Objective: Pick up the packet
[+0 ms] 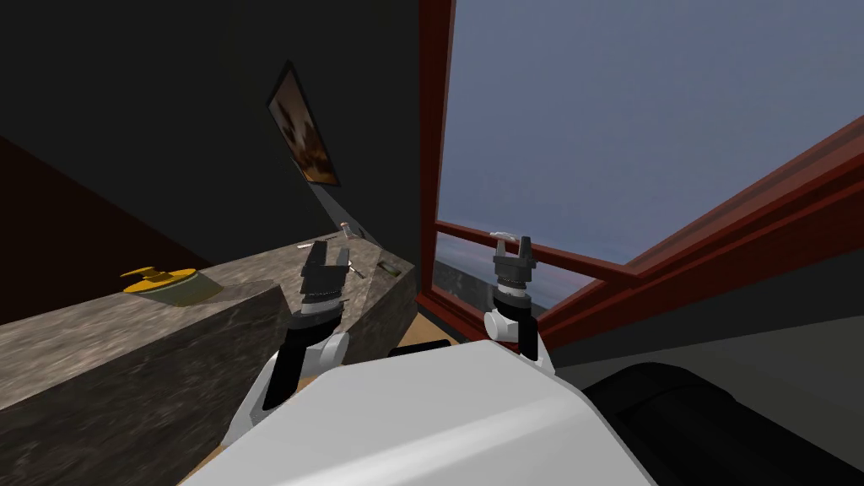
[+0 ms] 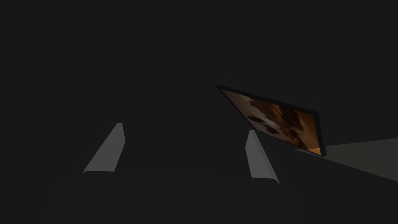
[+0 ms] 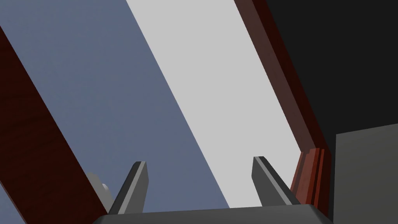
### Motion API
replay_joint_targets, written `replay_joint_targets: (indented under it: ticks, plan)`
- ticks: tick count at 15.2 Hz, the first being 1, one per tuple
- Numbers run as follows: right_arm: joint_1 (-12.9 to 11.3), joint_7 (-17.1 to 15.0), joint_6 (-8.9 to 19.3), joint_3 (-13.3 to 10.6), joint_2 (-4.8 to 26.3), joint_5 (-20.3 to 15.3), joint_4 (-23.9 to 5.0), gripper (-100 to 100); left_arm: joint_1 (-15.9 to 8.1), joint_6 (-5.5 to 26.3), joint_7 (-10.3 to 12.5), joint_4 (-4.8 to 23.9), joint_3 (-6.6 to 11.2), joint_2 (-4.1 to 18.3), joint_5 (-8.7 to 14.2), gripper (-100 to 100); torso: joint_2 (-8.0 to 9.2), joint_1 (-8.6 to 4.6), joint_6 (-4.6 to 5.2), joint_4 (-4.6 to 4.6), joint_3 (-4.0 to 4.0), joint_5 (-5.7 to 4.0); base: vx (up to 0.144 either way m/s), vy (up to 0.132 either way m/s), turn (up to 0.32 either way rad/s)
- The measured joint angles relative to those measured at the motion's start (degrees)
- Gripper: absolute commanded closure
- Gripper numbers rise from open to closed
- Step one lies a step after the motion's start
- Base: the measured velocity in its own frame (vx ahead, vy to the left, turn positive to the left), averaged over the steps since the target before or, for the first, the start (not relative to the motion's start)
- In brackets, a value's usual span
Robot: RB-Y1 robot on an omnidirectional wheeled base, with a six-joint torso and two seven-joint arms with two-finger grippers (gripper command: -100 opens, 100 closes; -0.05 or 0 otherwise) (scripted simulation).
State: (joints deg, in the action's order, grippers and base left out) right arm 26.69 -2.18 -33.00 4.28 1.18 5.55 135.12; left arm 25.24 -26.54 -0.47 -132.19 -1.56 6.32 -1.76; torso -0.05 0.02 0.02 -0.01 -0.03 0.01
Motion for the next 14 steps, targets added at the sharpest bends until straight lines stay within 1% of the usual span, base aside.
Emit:
replay_joint_targets:
  ticks: [3, 5, 8, 12, 13, 14]
  plan:
    - [0.0, 0.0, 0.0, 0.0, 0.0, 0.0, 0.0, 0, -1.4, 3.6, -0.8, 1.1, 0.48, 2.3, 0.5, -100, -0.01, -0.01, -0.01, 0.0, -0.01, 0.0, 0.012, -0.002, -0.081]
    - [0.0, 0.0, 0.0, 0.0, 0.0, 0.0, 0.0, 0, -2.0, 5.3, -1.5, 2.8, 0.68, 3.7, 0.9, -100, -0.02, 0.0, -0.01, -0.01, -0.01, 0.0, 0.011, 0.001, -0.05]
    - [0.0, 0.0, 0.0, 0.0, 0.0, 0.0, 0.0, 0, -3.2, 8.4, -1.9, 3.8, 1.7, 5.7, 1.7, -100, -0.02, -0.01, 0.0, 0.0, -0.01, 0.0, 0.01, -0.002, -0.061]
    - [0.0, 0.0, 0.0, 0.0, 0.0, 0.0, 0.0, 0, -4.3, 12.6, -2.8, 5.2, 2.23, 7.3, 2.4, -100, -0.01, -0.01, -0.01, 0.0, 0.0, 0.0, 0.01, -0.002, -0.067]
    - [0.0, 0.0, 0.0, 0.0, 0.0, 0.0, 0.0, 0, -5.3, 13.5, -3.1, 6.5, 2.46, 7.9, 2.6, -100, -0.02, -0.01, 0.01, -0.01, -0.01, 0.0, 0.014, -0.001, -0.104]
    - [0.0, 0.0, 0.0, 0.0, 0.0, 0.0, 0.0, 0, -5.8, 14.8, -3.5, 6.9, 2.66, 8.3, 2.8, -100, -0.03, -0.01, 0.0, -0.01, -0.01, 0.0, 0.011, 0.001, -0.037]
